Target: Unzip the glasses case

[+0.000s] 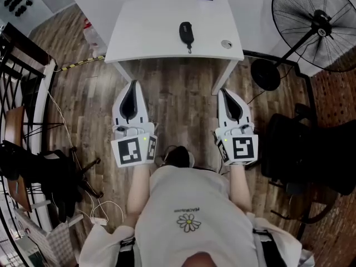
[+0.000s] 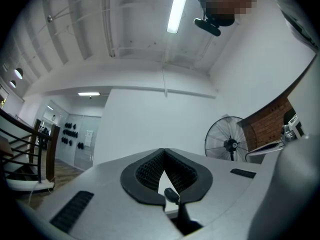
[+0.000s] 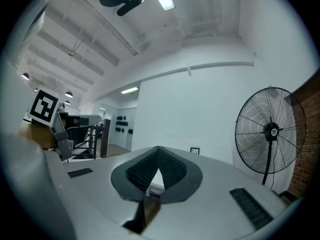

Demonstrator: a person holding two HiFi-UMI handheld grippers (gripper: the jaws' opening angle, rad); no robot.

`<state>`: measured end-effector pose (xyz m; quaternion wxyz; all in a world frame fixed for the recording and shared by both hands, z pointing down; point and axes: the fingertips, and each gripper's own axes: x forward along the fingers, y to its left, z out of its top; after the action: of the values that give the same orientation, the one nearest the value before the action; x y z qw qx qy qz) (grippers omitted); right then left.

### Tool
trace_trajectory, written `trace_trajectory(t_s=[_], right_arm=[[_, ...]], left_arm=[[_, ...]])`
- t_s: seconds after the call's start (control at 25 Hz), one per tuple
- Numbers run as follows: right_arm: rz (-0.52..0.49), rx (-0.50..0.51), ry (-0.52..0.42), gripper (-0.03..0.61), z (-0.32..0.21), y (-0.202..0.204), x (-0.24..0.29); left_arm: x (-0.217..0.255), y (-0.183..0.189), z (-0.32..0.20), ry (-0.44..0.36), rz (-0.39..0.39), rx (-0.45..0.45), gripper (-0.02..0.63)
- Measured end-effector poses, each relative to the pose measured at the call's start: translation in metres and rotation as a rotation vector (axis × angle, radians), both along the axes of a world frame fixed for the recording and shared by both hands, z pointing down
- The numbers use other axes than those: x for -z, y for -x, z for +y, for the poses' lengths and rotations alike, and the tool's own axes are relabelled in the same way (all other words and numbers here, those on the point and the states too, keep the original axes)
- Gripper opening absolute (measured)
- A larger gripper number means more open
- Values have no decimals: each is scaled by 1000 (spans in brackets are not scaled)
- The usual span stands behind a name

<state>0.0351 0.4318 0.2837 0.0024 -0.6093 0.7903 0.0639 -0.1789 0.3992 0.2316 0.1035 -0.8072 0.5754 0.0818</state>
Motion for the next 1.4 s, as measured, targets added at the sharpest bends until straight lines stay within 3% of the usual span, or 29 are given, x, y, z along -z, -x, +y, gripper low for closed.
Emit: trace_trajectory(t_s=[0.32,0.68,1.0,1.4], right_arm=[[13,-5,9,6,-30,-10,-5],[33,-43,-8,6,-106,-27,-12],[54,-43,31,6,-236,-42,1],[90,-65,78,6,-434,-58,2]], left_arm=[[1,-3,-32,-7,6,16,15],[-1,-33,-125,-40,3,-57,15],[8,-64,-267,-10,15,-106,15],[-9,-67,-453,53,23,-103,15]])
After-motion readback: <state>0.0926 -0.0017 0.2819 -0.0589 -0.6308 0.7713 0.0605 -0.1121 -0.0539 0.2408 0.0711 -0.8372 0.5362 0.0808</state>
